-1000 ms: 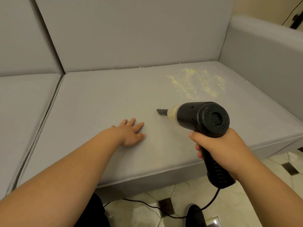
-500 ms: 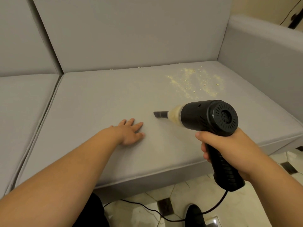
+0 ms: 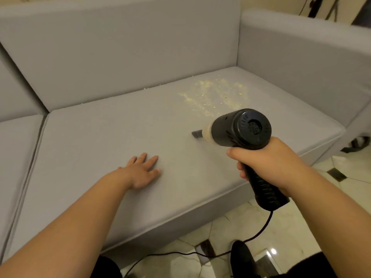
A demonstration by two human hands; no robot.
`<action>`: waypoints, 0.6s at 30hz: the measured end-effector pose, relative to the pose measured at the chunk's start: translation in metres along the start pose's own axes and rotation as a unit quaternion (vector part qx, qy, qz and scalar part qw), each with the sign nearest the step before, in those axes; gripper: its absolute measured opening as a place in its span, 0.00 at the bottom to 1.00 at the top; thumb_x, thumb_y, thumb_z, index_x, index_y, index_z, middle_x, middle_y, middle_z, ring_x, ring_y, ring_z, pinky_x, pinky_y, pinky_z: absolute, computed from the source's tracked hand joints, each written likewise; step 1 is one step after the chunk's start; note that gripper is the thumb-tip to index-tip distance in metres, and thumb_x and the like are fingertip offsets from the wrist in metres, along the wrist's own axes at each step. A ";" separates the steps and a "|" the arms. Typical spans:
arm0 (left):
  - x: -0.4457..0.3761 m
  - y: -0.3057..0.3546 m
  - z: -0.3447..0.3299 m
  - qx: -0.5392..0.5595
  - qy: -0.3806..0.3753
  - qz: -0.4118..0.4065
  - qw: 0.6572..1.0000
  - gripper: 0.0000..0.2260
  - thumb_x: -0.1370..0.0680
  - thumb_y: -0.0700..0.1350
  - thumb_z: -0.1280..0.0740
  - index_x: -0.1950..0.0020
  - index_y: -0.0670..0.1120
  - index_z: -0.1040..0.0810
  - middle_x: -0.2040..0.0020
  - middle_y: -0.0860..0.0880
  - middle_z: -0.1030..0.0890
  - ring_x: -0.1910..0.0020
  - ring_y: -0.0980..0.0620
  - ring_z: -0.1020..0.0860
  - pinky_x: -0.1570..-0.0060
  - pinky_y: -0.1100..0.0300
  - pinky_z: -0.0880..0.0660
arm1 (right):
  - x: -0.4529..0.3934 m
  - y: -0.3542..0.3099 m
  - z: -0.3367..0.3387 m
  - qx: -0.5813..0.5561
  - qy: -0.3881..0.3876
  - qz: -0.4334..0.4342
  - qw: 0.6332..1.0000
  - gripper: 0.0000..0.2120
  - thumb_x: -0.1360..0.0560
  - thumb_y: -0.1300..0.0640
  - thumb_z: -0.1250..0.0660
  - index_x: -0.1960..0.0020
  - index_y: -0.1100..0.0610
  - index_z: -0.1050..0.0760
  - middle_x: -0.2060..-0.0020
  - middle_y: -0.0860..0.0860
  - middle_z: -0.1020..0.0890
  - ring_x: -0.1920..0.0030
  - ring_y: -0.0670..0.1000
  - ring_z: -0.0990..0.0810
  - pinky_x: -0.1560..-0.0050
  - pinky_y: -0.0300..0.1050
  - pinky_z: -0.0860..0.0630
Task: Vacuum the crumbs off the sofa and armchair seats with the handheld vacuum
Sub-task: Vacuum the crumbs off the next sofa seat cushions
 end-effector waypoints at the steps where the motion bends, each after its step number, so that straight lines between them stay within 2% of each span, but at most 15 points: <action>1: -0.002 0.000 0.000 -0.002 0.000 0.000 1.000 0.32 0.19 0.71 0.52 0.18 0.66 0.59 0.15 0.53 0.60 0.17 0.44 0.59 0.21 0.36 0.52 | 0.000 0.002 0.001 -0.005 -0.005 -0.001 1.000 0.11 0.27 0.50 0.24 0.54 0.58 0.16 0.65 0.55 0.13 0.66 0.52 0.13 0.48 0.60 0.14; 3: -0.002 0.000 -0.002 -0.005 -0.002 0.001 1.000 0.33 0.20 0.72 0.53 0.18 0.65 0.58 0.15 0.52 0.60 0.17 0.43 0.59 0.21 0.36 0.52 | 0.000 0.003 -0.002 -0.022 -0.023 -0.001 1.000 0.10 0.26 0.51 0.23 0.54 0.58 0.17 0.65 0.54 0.13 0.66 0.51 0.13 0.48 0.60 0.14; 6: -0.001 0.002 0.000 -0.001 -0.003 0.005 1.000 0.41 0.28 0.79 0.56 0.18 0.66 0.57 0.15 0.51 0.59 0.17 0.43 0.59 0.21 0.37 0.52 | 0.001 0.000 -0.008 -0.045 -0.049 0.001 0.998 0.10 0.26 0.51 0.23 0.52 0.57 0.16 0.66 0.54 0.13 0.66 0.52 0.14 0.47 0.60 0.15; 8: 0.001 0.003 0.003 0.005 -0.003 0.009 1.000 0.39 0.26 0.78 0.55 0.17 0.65 0.56 0.15 0.51 0.59 0.17 0.43 0.58 0.20 0.38 0.53 | 0.003 -0.001 -0.011 -0.045 -0.050 0.004 0.998 0.09 0.27 0.50 0.23 0.53 0.55 0.16 0.65 0.54 0.13 0.64 0.53 0.13 0.46 0.59 0.15; 9: 0.001 0.004 0.005 0.004 -0.004 0.010 1.000 0.38 0.24 0.77 0.54 0.17 0.64 0.56 0.15 0.50 0.58 0.17 0.43 0.58 0.20 0.38 0.53 | 0.004 -0.001 -0.011 -0.039 -0.048 0.007 0.998 0.09 0.27 0.49 0.23 0.55 0.54 0.17 0.66 0.53 0.13 0.64 0.53 0.12 0.47 0.56 0.15; 12: 0.000 0.010 0.008 -0.001 0.001 0.004 1.000 0.48 0.33 0.84 0.57 0.17 0.64 0.55 0.15 0.50 0.57 0.16 0.44 0.58 0.20 0.38 0.53 | 0.008 -0.002 -0.011 -0.009 -0.051 0.010 0.999 0.11 0.26 0.49 0.24 0.60 0.55 0.19 0.67 0.51 0.14 0.67 0.48 0.14 0.54 0.47 0.17; 15: 0.001 0.031 0.012 -0.024 0.017 0.001 1.000 0.34 0.19 0.72 0.53 0.16 0.63 0.56 0.15 0.53 0.58 0.16 0.45 0.58 0.21 0.35 0.54 | 0.012 0.003 -0.005 -0.007 -0.041 0.000 0.999 0.11 0.25 0.49 0.24 0.59 0.56 0.18 0.65 0.53 0.13 0.67 0.48 0.14 0.54 0.46 0.17; 18: -0.002 0.065 0.017 -0.043 0.029 -0.024 0.998 0.31 0.17 0.69 0.53 0.16 0.63 0.56 0.15 0.53 0.59 0.16 0.46 0.58 0.22 0.35 0.55 | 0.011 0.006 0.014 -0.006 0.014 0.001 1.000 0.10 0.26 0.48 0.24 0.57 0.55 0.18 0.64 0.53 0.12 0.66 0.49 0.13 0.55 0.46 0.17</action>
Point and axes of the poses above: each hand's wrist, its own x-axis away from the middle knuckle, its own z-axis out of the back of the hand, y = z × x, the point moved 9 cm from there along -x, towards the middle knuckle
